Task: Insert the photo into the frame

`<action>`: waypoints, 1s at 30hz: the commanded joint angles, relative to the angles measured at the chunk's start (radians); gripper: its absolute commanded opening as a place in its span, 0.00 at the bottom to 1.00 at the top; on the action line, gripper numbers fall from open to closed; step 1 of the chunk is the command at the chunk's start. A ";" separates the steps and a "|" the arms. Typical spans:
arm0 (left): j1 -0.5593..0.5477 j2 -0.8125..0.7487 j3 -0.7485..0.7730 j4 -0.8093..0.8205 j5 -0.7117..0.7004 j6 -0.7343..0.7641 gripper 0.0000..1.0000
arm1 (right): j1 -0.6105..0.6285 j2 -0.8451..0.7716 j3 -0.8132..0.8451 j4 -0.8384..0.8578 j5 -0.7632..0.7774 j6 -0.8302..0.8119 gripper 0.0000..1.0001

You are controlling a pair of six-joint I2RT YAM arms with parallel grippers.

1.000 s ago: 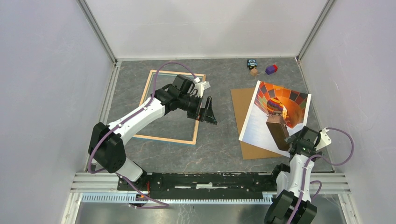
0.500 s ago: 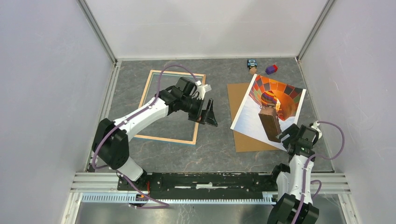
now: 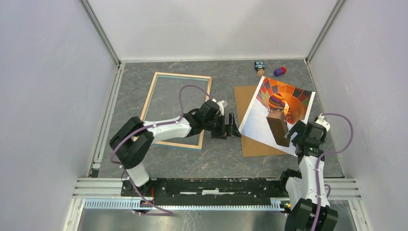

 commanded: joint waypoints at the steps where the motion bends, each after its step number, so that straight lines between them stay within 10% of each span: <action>1: -0.018 0.131 0.047 0.222 -0.140 -0.152 0.99 | 0.065 0.047 0.014 0.167 -0.073 -0.048 0.96; 30: -0.035 0.369 0.158 0.365 -0.113 -0.320 0.99 | 0.089 0.219 -0.138 0.413 -0.114 -0.004 0.95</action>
